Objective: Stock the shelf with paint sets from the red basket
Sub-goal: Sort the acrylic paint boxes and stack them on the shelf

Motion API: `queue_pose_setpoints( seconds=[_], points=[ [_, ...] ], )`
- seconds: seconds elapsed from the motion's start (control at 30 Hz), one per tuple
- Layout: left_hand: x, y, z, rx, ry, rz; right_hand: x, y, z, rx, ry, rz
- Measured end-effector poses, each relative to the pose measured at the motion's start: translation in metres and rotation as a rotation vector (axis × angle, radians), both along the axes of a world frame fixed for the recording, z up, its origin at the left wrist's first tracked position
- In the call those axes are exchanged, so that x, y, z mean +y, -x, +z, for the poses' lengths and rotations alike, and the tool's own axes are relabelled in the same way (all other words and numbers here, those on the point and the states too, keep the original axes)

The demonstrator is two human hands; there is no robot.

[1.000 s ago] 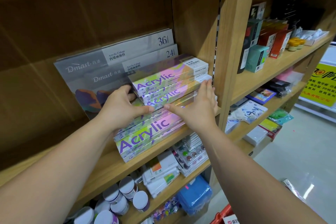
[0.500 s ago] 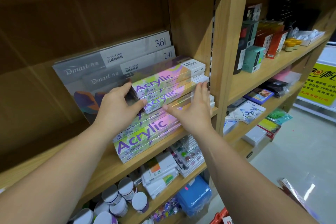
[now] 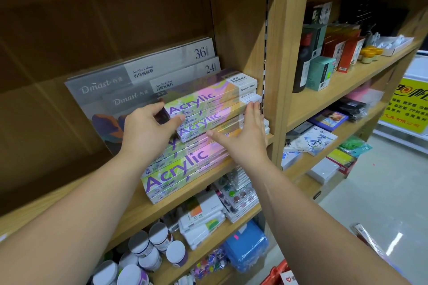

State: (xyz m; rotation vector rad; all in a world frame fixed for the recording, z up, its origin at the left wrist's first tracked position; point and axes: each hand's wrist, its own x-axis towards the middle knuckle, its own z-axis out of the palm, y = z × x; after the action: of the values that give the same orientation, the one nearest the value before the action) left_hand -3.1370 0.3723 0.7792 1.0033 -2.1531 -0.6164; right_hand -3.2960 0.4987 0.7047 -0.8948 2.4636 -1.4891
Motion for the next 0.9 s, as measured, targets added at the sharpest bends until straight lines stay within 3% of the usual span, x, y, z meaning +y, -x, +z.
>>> queue_pose_setpoints(
  seconds=[0.3, 0.47, 0.67, 0.77, 0.9],
  points=[
    [0.002, -0.006, -0.005, -0.064, -0.007, -0.048, 0.051, -0.006, -0.009, -0.102, 0.031, -0.036],
    [0.04, -0.036, -0.017, 0.162, 0.208, -0.223, 0.106, -0.025, -0.038, -0.188, -0.067, -0.184],
    [0.099, -0.054, -0.084, 0.239, -0.018, -0.488, 0.192, -0.054, -0.1, -0.28, -0.311, -0.293],
    [0.136, -0.05, -0.132, 0.133, -0.136, -0.56, 0.248, -0.074, -0.14, -0.378, -0.471, -0.298],
    [0.177, -0.033, -0.215, -0.293, -0.392, -0.666, 0.327, -0.091, -0.192, -0.541, -0.56, -0.401]
  ],
)
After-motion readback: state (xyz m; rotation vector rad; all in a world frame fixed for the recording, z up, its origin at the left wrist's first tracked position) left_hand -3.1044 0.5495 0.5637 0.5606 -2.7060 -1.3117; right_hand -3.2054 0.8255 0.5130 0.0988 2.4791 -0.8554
